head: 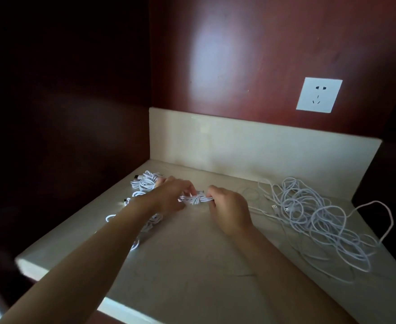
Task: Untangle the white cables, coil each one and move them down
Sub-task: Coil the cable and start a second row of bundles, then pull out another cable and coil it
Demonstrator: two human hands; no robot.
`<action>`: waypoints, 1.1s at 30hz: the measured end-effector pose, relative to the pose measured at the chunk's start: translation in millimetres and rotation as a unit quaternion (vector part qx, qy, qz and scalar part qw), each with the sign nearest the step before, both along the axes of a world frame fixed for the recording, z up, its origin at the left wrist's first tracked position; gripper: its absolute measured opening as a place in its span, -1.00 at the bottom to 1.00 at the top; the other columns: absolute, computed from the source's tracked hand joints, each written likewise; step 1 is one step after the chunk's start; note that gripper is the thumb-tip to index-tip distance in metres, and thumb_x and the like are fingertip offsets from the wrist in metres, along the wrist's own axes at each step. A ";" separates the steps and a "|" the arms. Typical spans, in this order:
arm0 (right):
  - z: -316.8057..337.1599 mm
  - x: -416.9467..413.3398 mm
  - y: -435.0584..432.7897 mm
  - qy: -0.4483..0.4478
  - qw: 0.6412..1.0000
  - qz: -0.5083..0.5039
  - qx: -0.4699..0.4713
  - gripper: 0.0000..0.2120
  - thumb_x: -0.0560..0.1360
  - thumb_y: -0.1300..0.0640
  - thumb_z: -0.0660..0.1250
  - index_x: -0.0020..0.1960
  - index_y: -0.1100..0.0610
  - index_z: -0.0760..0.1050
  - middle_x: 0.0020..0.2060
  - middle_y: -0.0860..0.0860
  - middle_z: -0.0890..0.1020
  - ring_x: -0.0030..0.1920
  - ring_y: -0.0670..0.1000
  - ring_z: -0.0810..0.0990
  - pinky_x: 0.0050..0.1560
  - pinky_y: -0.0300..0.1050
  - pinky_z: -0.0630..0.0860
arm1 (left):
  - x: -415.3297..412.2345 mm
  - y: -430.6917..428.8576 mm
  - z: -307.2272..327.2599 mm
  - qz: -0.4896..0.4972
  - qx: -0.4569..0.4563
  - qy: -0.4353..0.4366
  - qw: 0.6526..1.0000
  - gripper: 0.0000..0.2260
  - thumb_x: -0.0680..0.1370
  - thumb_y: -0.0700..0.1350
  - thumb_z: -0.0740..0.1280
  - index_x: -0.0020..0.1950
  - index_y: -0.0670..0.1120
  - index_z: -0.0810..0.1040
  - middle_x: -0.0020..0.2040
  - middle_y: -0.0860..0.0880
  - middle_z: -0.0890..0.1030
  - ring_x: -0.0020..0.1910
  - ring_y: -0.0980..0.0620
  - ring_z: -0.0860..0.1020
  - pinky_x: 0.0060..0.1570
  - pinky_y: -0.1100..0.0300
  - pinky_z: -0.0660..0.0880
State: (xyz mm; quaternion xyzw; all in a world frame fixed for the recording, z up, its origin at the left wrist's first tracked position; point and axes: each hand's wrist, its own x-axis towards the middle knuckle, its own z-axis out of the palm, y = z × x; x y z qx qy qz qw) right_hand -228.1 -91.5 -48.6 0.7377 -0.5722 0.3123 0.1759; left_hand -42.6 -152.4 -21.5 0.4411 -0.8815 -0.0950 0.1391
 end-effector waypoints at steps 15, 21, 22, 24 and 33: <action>2.4 -57.6 49.0 0.091 0.986 -0.002 0.140 -0.72 0.48 0.09 0.19 0.07 -0.03 0.63 0.03 -0.06 0.68 0.06 0.08 0.60 -0.02 -0.04 0.53 | -57.9 31.3 -7.4 0.063 -0.115 0.067 0.989 -0.75 0.47 -0.03 0.33 0.14 0.11 0.56 0.15 0.05 0.51 0.24 -0.01 0.40 0.25 0.10 0.20; 9.1 -102.8 95.5 0.087 0.975 -0.099 0.180 -0.73 0.53 0.09 0.17 0.09 -0.02 0.61 0.01 -0.03 0.65 0.06 0.06 0.59 0.00 -0.06 0.50 | -124.5 58.8 -15.7 -0.066 -0.102 0.086 0.989 -0.77 0.50 -0.03 0.31 0.13 0.13 0.59 0.15 0.07 0.56 0.20 0.00 0.44 0.20 0.13 0.26; 7.9 -109.8 100.9 0.074 0.974 -0.117 0.181 -0.71 0.53 0.09 0.17 0.12 -0.04 0.61 0.04 -0.03 0.66 0.09 0.06 0.60 0.04 -0.06 0.51 | -135.1 61.4 -18.9 -0.088 -0.095 0.084 0.988 -0.76 0.51 -0.05 0.29 0.15 0.12 0.60 0.15 0.07 0.58 0.20 0.00 0.46 0.20 0.14 0.31; 5.8 -121.4 109.9 0.043 0.973 -0.145 0.174 -0.65 0.53 0.09 0.15 0.22 -0.09 0.59 0.11 -0.05 0.65 0.13 0.04 0.59 0.09 -0.07 0.52 | -154.3 64.2 -24.5 -0.118 -0.084 0.090 0.985 -0.72 0.53 -0.07 0.25 0.20 0.09 0.60 0.19 0.05 0.61 0.21 -0.02 0.49 0.21 0.12 0.39; -3.1 -140.8 111.6 -0.026 0.966 -0.189 0.177 -0.50 0.49 0.24 0.18 0.38 -0.07 0.46 0.32 -0.07 0.55 0.30 0.07 0.48 0.24 -0.03 0.48 | -201.0 48.4 -40.5 -0.130 -0.028 0.111 0.985 -0.68 0.56 -0.20 0.23 0.27 0.02 0.59 0.29 -0.03 0.58 0.30 -0.04 0.50 0.29 0.15 0.37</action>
